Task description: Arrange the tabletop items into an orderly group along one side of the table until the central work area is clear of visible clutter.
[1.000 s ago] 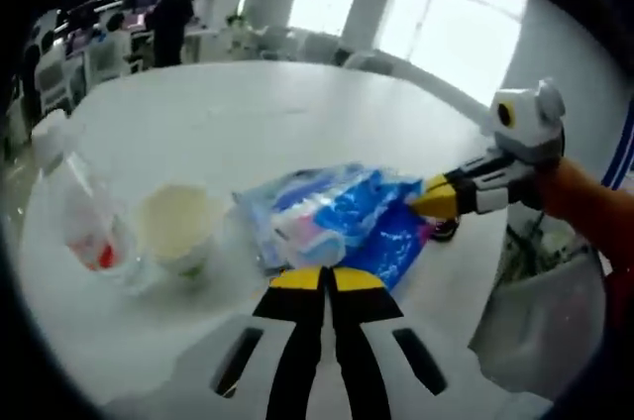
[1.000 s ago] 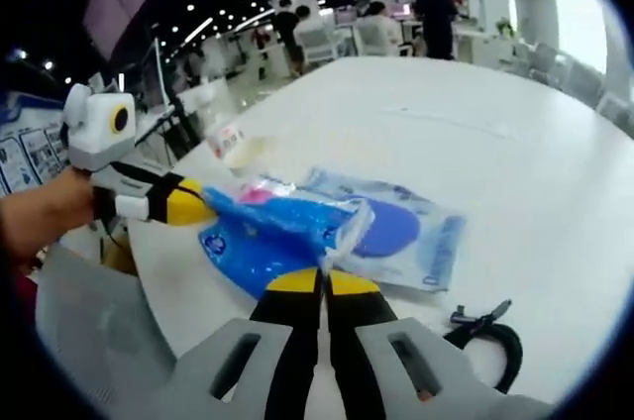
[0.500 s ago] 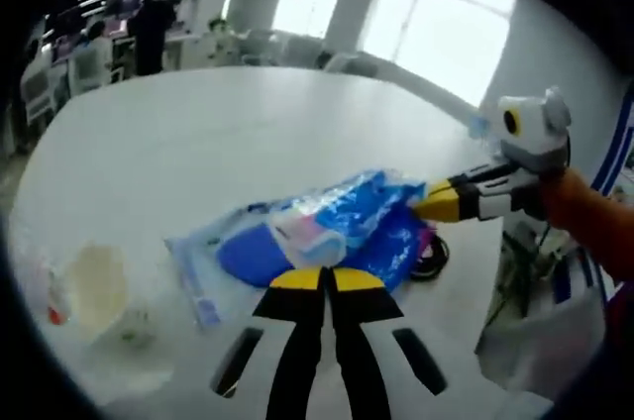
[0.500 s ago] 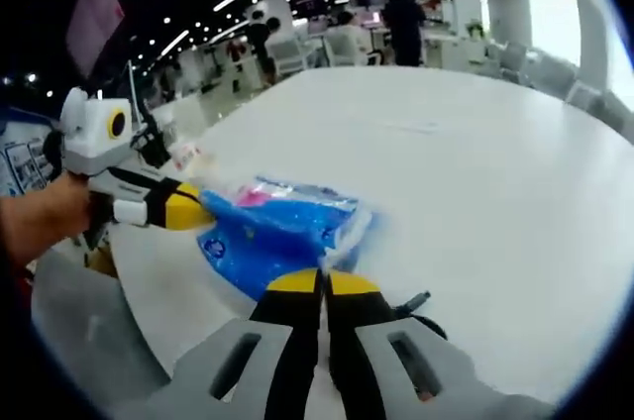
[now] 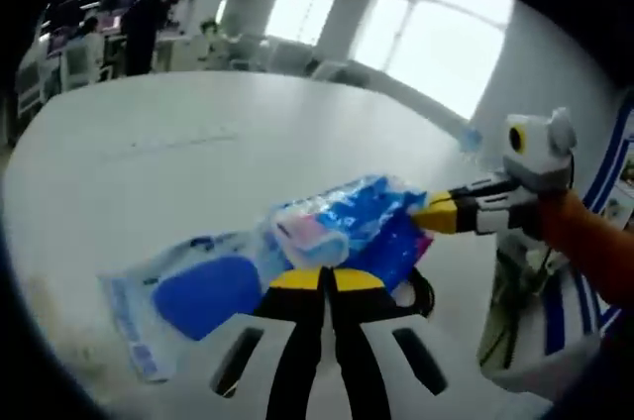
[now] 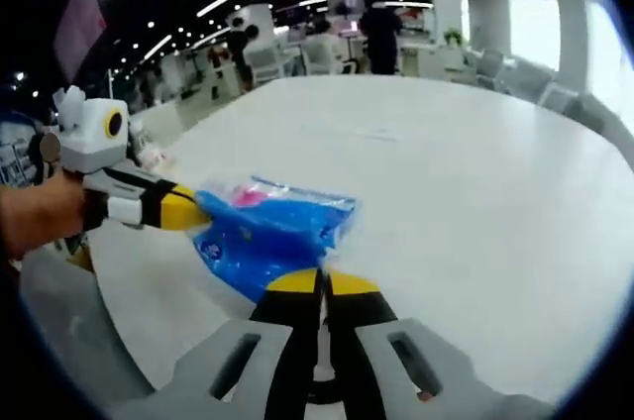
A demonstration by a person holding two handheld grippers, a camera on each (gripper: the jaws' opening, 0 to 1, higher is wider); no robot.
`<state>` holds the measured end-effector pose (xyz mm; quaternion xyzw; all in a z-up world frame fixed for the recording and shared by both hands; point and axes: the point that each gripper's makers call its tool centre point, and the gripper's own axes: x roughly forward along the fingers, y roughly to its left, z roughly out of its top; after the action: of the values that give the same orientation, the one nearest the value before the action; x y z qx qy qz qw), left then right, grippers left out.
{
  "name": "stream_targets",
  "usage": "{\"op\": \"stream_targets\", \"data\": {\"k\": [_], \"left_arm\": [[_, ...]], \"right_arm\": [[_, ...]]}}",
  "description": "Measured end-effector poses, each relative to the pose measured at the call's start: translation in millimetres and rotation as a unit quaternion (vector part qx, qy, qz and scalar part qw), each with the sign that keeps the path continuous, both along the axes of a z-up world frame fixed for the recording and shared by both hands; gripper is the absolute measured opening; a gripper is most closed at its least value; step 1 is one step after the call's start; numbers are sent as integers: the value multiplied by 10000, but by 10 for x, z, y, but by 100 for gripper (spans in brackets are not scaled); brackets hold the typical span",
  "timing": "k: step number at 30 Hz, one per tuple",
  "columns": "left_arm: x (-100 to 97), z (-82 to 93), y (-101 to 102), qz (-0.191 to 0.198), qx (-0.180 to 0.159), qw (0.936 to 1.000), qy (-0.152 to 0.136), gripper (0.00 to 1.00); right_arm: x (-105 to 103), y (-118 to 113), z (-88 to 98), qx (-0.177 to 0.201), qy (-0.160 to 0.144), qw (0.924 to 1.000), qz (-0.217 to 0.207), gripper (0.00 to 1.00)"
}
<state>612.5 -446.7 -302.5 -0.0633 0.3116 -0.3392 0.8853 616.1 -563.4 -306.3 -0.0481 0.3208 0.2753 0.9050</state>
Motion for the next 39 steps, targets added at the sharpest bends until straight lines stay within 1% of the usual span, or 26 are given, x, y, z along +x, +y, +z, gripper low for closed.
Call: {"op": "stream_targets", "data": {"k": [6,10,13,17,21,24,27,31,36,39], "left_arm": [[126,13,-195,-3,-66,10000,-45,0],[201,3,-342,-13,-123,9999,-61,0],[294,-34,-445,-2,-135,9999,-94,0],[402,-105,-513,55,-145,9998,-102,0],[461,-220,-590,44,-35,10000,-44,0],[534,-258,-648,49,-31,10000,-44,0],[583,-326,-713,-15,104,9999,-34,0],[604,-447,-769,-138,264,9996,19,0],[646,-536,-807,-220,395,9990,44,0],[659,-597,-830,-271,451,9986,108,0]], "right_arm": [[108,-194,0,-52,-126,9998,-169,2],[207,-346,-45,-112,-177,9993,-325,2],[278,-435,-87,-134,-197,9988,-428,2],[345,-512,-152,-144,-186,9984,-510,2],[416,-579,-270,-187,-110,9983,-542,2],[481,-636,-301,-193,-110,9980,-598,2],[551,-696,-352,-187,-96,9976,-661,2],[588,-743,-448,-208,-13,9973,-711,2],[648,-783,-557,-221,42,9969,-756,2],[673,-815,-623,-211,115,9965,-800,2]]}}
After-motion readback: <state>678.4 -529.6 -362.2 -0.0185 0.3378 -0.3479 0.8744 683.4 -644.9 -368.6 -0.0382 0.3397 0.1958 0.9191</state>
